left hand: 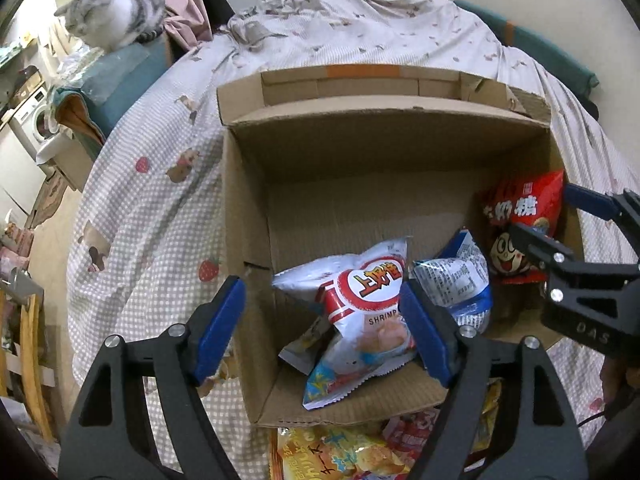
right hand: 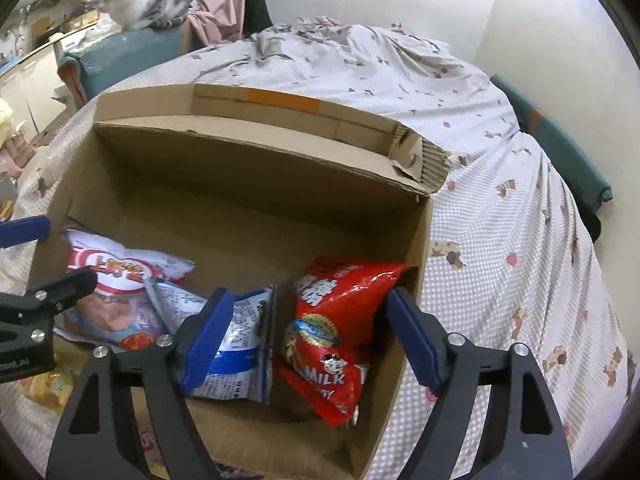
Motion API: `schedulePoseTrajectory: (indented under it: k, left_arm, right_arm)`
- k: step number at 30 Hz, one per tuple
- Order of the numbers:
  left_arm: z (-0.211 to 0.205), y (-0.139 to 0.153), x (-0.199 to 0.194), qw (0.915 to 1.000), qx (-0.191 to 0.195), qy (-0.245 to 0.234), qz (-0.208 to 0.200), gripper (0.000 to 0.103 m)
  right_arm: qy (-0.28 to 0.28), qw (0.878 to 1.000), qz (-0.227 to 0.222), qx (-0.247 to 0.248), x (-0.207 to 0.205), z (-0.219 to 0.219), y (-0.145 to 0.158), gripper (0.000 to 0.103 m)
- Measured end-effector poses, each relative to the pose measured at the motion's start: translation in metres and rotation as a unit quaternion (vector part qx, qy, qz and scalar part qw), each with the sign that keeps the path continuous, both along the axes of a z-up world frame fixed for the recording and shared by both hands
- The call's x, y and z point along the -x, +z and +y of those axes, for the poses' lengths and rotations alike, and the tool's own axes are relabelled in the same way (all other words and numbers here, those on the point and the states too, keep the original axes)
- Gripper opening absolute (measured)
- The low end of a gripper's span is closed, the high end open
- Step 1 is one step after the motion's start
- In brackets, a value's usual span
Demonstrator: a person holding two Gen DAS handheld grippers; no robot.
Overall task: Organize snacks
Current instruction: 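Carry both bags over the box and open both tools to drop them, then withdraw both tools from the box toward the remaining snacks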
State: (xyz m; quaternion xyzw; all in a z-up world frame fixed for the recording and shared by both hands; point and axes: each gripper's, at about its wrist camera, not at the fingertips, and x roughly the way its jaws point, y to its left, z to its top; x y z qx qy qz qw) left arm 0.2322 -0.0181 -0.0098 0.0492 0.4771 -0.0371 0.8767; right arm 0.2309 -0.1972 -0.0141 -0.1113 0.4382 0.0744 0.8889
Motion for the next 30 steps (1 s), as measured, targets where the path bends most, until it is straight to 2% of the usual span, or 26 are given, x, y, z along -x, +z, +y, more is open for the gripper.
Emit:
schedulePoseTrajectory:
  k: [9,14,24,30]
  left_arm:
    - [0.009,0.016,0.015,0.9993,0.009,0.008,-0.035,0.077]
    - [0.021,0.026,0.028,0.9984,0.012,0.029,-0.047,0.077]
    - [0.036,0.033,0.054,0.9967,0.050,0.056,-0.030,0.077]
    - [0.038,0.036,0.071,0.9969,0.050,0.054,-0.029,0.077]
  right_arm:
    - [0.001,0.999,0.000,-0.042,0.018,-0.009,0.018,0.082]
    - [-0.006,0.997,0.004,-0.071,0.027,-0.017,0.026,0.082]
    - [-0.017,0.993,0.012,-0.114,0.057,-0.025,0.032,0.082]
    - [-0.024,0.991,0.021,-0.130,0.082,-0.032,0.031,0.082]
